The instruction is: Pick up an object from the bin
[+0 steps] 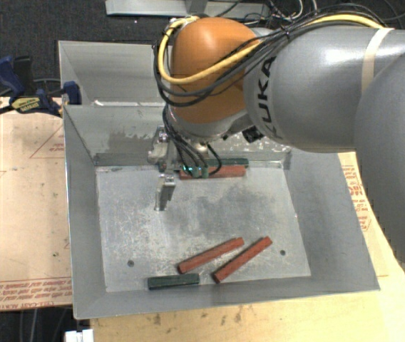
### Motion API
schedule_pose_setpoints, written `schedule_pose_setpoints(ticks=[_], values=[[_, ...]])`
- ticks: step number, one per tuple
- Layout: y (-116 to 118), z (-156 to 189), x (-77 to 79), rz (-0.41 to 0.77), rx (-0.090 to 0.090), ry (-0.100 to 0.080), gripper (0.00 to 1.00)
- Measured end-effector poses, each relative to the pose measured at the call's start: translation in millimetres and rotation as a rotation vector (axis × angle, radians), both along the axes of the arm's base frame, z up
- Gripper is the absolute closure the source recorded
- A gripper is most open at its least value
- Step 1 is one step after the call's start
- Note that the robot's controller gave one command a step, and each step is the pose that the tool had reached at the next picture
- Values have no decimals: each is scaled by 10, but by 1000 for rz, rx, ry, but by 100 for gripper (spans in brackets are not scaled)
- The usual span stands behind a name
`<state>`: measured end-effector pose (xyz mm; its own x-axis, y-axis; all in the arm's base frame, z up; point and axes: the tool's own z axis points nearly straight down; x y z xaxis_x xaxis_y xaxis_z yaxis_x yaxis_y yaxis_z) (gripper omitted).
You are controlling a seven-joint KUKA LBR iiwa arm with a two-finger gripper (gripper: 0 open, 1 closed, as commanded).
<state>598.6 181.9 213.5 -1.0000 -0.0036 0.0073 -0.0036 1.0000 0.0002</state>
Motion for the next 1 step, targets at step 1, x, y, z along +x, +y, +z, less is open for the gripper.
schedule_pose_setpoints(ticks=[1], values=[[-9,50,18,-3,1,-8,0]])
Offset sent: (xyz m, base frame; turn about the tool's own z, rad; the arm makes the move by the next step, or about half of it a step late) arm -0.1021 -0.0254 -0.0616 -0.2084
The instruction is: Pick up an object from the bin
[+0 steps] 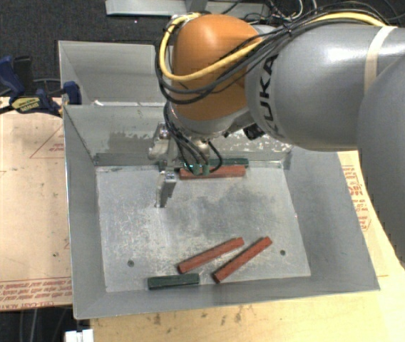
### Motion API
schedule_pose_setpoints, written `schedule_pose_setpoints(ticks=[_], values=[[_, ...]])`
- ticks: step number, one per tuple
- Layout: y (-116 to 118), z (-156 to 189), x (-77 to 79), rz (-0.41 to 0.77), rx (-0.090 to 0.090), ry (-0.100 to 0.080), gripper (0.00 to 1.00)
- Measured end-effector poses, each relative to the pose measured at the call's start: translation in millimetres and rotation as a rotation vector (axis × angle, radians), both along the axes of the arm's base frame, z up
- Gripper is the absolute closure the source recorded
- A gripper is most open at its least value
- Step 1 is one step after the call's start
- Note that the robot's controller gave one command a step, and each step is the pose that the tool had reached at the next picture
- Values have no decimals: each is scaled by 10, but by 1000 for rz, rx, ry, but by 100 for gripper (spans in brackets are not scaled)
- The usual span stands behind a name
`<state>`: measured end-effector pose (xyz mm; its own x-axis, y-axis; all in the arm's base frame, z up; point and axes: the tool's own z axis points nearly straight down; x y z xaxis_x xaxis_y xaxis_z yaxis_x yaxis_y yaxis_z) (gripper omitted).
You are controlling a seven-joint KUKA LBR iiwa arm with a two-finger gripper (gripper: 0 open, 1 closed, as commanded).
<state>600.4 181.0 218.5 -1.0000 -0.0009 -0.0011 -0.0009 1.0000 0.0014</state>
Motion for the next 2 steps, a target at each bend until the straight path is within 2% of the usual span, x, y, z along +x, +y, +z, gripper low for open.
schedule_pose_setpoints(ticks=[1,2], values=[[-93,-259,-409,84,0,-3,0],[-141,-861,-368,189,1,-6,0]])
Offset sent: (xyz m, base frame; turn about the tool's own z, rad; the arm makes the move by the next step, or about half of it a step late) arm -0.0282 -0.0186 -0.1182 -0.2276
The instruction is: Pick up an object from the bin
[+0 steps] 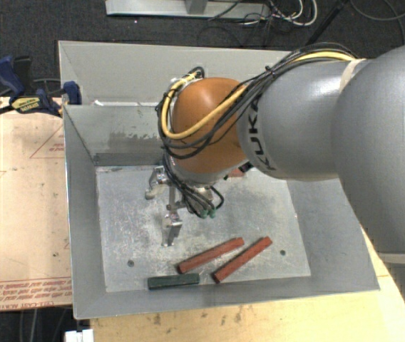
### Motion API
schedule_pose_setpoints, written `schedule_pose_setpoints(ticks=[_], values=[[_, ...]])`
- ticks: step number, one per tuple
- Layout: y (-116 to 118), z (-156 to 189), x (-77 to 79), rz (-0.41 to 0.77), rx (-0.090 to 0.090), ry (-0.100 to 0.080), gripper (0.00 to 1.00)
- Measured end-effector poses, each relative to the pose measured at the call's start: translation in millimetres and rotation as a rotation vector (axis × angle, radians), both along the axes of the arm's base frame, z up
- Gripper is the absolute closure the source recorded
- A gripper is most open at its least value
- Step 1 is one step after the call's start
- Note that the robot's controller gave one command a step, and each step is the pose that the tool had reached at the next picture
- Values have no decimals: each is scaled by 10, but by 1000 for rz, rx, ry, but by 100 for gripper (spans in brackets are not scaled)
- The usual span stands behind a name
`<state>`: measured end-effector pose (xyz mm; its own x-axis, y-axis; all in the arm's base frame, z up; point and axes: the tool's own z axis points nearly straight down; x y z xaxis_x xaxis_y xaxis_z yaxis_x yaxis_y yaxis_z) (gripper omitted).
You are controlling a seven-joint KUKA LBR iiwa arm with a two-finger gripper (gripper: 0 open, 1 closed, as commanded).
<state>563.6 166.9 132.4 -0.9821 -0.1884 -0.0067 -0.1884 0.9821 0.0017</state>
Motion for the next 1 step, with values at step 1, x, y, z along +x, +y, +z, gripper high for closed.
schedule_pose_setpoints(ticks=[1], values=[[-451,-260,-355,-64,-2,9,0]])
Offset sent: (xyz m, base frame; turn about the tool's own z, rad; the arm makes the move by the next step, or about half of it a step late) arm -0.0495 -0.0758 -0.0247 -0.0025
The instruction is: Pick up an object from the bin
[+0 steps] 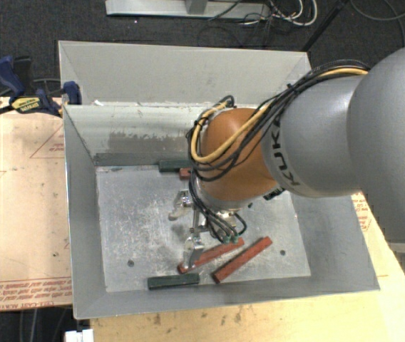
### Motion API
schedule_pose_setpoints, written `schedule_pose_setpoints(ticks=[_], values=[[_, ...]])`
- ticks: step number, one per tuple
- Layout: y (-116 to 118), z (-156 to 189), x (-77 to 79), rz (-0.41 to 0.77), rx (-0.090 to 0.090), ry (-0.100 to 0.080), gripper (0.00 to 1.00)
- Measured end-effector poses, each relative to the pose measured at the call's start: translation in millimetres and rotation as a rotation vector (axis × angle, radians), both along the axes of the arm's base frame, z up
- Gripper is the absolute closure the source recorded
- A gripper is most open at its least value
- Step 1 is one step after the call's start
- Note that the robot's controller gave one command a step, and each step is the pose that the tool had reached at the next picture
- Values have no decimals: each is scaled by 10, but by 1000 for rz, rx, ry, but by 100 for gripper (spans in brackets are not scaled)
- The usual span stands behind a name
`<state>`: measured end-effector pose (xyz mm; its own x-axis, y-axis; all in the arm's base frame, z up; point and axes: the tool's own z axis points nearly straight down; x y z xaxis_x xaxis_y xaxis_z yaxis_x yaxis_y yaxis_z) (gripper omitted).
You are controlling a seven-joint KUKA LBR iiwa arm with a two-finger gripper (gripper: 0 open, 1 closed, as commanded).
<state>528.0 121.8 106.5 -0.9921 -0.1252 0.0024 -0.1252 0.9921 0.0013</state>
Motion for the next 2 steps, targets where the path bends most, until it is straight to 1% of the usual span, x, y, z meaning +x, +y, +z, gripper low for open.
schedule_pose_setpoints(ticks=[1,2], values=[[-202,5,-115,-13,-1,0,0],[-307,-254,-419,273,4,-17,100]])
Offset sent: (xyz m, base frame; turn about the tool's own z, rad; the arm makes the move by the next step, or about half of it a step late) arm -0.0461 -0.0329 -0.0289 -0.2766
